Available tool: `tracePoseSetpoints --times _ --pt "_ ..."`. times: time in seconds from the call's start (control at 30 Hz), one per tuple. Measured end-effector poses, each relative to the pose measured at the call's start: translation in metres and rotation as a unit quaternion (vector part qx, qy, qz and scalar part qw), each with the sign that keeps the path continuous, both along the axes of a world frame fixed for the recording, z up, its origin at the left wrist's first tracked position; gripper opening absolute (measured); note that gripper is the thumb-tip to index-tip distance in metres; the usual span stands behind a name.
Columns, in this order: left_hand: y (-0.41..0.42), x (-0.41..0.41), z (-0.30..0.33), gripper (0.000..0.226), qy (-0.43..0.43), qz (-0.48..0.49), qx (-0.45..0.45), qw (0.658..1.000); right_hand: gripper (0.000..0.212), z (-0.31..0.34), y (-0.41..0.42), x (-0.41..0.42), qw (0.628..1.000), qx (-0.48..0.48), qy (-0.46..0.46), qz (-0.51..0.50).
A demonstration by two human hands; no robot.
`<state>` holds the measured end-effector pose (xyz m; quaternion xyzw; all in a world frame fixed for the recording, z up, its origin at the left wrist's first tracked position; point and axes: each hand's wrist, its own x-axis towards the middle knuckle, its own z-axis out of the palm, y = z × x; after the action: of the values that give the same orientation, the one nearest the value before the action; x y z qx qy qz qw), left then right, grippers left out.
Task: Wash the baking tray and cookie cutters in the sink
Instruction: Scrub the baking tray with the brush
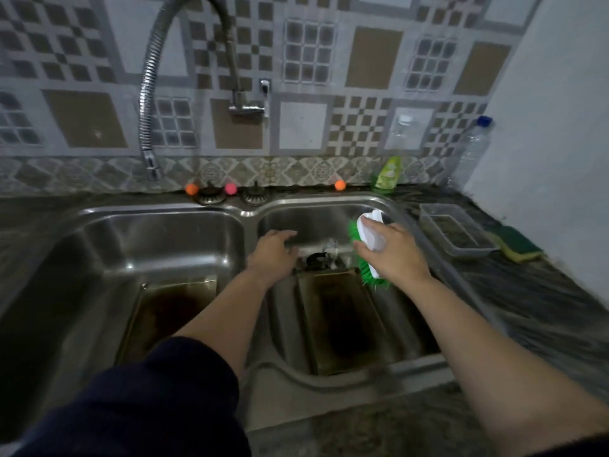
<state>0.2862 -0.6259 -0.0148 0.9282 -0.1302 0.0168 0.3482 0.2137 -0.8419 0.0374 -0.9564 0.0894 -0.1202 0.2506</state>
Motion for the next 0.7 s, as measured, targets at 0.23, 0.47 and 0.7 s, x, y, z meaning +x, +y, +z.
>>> tracePoseSetpoints --times 0.23,0.47,0.7 --pt "-0.075 -0.021 -0.056 0.042 0.154 0.002 0.075 0.985 0.057 0.007 -0.089 0.014 1.0 -0.002 0.007 0.021" --pt "-0.083 -0.013 -0.122 0.071 0.258 0.083 0.193 0.943 0.052 0.011 -0.181 0.062 0.999 -0.043 -0.005 -0.02" --pt "-0.081 -0.018 -0.148 0.076 0.299 0.129 0.17 0.93 0.045 -0.004 -0.234 0.1 0.99 -0.097 0.087 -0.048"
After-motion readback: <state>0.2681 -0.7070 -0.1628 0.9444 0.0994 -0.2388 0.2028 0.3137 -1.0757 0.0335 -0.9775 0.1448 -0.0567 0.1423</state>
